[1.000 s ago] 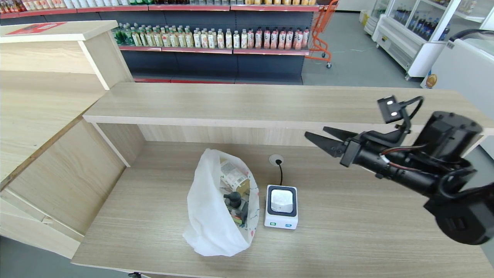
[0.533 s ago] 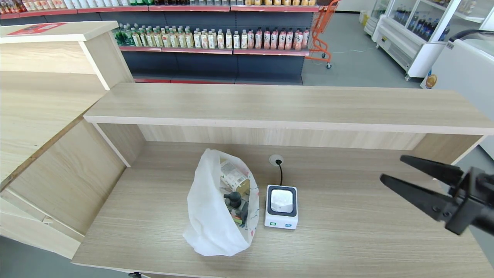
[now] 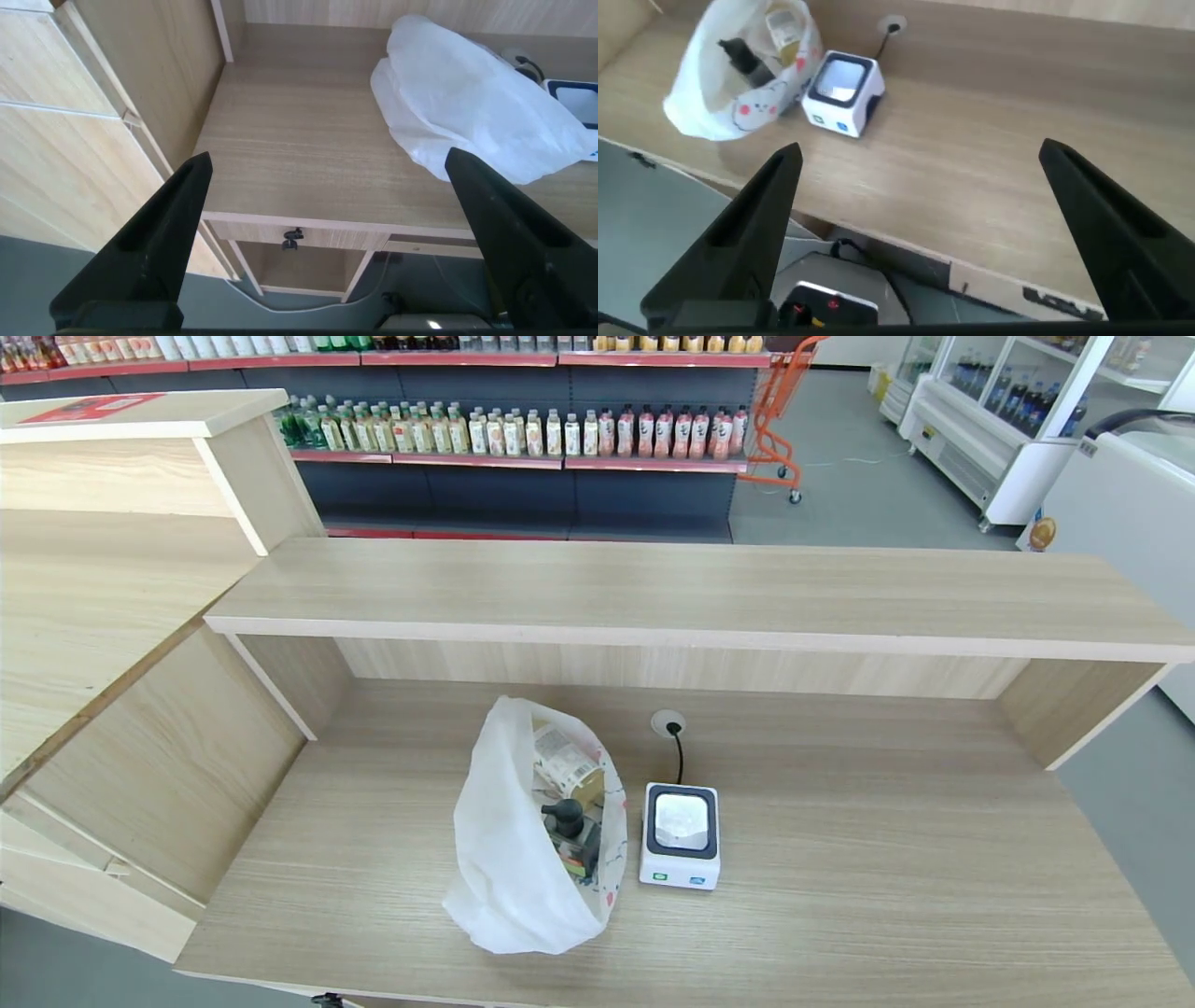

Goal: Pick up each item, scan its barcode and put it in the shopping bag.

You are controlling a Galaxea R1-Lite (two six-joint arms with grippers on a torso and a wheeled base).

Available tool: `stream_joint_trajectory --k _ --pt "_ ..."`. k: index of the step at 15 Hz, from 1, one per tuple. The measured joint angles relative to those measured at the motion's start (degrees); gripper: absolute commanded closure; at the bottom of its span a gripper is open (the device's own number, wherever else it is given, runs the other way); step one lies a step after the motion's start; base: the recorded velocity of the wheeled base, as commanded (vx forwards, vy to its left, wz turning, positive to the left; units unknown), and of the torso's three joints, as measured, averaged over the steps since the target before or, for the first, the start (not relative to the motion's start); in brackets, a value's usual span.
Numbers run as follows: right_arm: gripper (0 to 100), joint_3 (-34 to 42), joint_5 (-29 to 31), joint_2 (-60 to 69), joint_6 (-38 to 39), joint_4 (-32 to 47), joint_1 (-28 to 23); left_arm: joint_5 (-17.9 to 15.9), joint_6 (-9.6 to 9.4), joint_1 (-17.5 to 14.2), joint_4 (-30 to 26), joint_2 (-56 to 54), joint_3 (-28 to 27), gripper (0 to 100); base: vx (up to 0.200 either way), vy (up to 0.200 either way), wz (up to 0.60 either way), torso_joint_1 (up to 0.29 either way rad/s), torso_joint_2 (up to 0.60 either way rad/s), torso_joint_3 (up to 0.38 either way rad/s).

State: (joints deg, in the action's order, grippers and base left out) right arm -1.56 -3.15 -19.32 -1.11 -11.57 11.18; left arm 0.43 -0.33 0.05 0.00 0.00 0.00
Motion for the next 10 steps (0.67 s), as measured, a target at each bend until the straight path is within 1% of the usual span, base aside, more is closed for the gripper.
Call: stream_joint_trajectory --k 2,3,6,9,10 --pt "0 0.88 8.67 7.89 2.50 10.02 -2.30 0.00 0.01 0.00 0.00 0.00 0.00 0 0.000 0.000 0.00 0.000 0.00 0.000" --pt "0 1.01 10.72 9.96 3.93 12.35 -3.19 0.00 0.01 0.00 0.00 0.00 0.00 0 0.000 0.000 0.00 0.000 0.00 0.000" --pt "0 1.04 10.39 12.96 4.44 13.48 -5.38 0.00 0.00 -0.05 0.00 0.00 0.00 0 0.000 0.000 0.00 0.000 0.00 0.000" --pt "0 1.04 7.96 15.66 0.76 13.97 -9.64 0.00 0.01 0.00 0.00 0.00 0.00 0 0.000 0.000 0.00 0.000 0.00 0.000" --pt "0 0.99 7.33 16.87 0.33 14.13 -10.25 0.00 0.00 0.00 0.00 0.00 0.00 0 0.000 0.000 0.00 0.000 0.00 0.000"
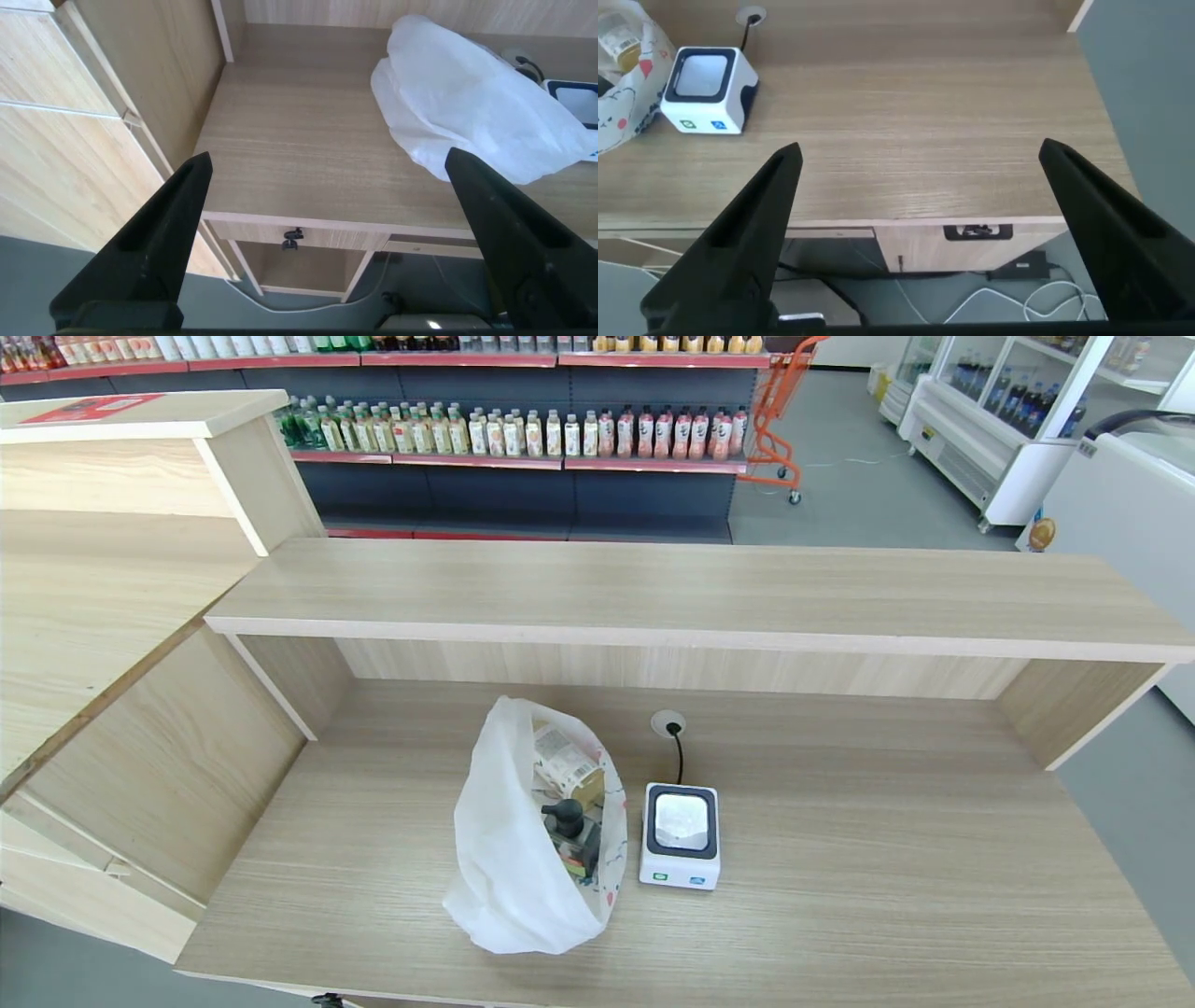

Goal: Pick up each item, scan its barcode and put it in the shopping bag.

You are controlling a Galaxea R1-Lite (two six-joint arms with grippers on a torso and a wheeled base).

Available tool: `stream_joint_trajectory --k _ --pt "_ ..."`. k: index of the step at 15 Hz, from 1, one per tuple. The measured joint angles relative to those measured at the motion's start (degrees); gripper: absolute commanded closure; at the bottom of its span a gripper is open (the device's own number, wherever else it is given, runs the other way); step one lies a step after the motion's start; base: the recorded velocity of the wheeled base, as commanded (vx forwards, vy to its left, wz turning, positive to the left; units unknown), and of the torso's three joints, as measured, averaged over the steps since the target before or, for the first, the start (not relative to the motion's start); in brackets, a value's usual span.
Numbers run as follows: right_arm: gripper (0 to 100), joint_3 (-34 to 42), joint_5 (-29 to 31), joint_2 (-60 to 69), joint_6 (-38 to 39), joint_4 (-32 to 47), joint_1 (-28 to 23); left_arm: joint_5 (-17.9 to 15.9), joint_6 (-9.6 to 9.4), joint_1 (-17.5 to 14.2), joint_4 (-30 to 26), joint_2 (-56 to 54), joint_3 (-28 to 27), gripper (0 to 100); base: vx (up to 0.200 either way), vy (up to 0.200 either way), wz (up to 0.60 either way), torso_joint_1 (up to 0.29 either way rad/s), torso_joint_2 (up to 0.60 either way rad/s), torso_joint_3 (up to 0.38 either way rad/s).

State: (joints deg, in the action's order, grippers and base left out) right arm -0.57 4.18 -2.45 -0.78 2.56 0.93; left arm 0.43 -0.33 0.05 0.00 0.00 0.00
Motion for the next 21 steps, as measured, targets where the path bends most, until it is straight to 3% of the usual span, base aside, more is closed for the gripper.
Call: stream_joint_trajectory --k 5,6,18,21 --pt "0 -0.05 -0.13 2.32 0.94 0.17 -0.74 0.00 0.01 0.00 0.00 0.00 0.00 0 0.000 0.000 0.00 0.000 0.00 0.000" --pt "100 -0.05 -0.13 2.45 0.85 0.23 -0.79 0.00 0.00 0.00 0.00 0.00 0.00 0 0.000 0.000 0.00 0.000 0.00 0.000" --pt "100 -0.06 -0.13 2.55 1.93 0.37 -0.83 0.00 0.04 0.00 0.00 0.00 0.00 0 0.000 0.000 0.00 0.000 0.00 0.000" --pt "100 -0.11 -0.13 2.52 1.90 0.41 -0.79 0.00 -0.16 0.00 0.00 0.00 0.00 0 0.200 0.000 0.00 0.004 -0.01 0.001"
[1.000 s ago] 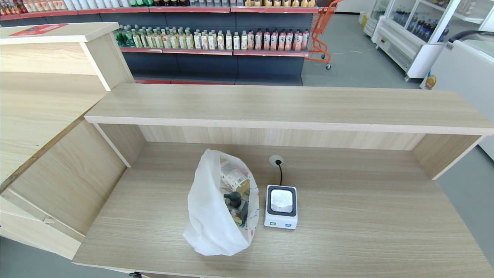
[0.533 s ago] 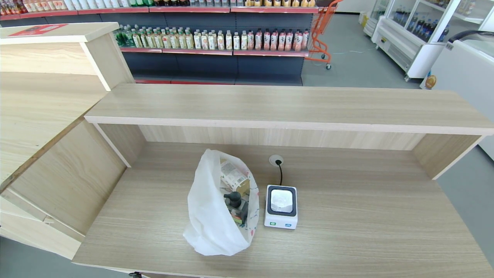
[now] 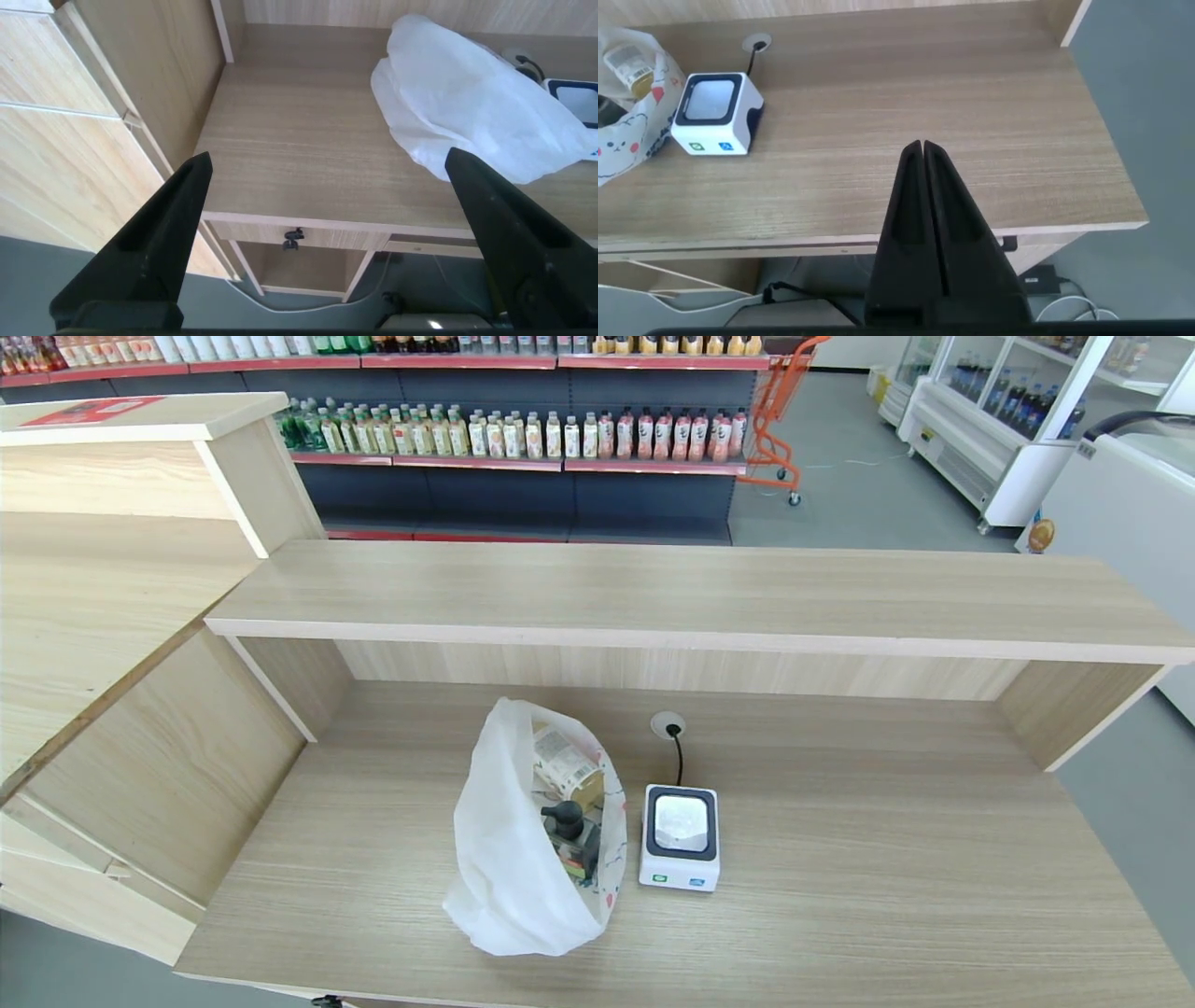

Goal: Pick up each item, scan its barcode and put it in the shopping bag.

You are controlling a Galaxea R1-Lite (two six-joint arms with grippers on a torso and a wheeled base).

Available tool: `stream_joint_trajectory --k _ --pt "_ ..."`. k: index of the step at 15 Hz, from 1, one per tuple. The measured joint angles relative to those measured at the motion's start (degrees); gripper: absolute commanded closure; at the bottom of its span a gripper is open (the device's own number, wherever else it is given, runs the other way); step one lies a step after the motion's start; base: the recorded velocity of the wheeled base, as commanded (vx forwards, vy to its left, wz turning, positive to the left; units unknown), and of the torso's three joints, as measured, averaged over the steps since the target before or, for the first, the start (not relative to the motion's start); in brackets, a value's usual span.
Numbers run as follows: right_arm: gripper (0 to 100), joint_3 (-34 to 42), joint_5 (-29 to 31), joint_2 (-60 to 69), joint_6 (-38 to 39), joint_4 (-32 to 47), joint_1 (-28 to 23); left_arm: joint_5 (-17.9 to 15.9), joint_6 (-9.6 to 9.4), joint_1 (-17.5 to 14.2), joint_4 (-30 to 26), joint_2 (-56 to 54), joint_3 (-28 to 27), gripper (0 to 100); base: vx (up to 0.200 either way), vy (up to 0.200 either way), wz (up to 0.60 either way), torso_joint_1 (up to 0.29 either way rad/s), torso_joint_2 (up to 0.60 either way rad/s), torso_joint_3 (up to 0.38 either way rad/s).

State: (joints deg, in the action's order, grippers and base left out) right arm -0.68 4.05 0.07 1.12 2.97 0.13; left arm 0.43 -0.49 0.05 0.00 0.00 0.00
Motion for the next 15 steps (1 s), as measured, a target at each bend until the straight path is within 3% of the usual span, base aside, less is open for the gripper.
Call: stream_joint_trajectory --k 15 --pt "100 0.05 0.00 0.00 0.10 0.02 0.00 0.00 0.13 0.00 0.00 0.00 0.00 0 0.000 0.000 0.00 0.003 0.00 0.000"
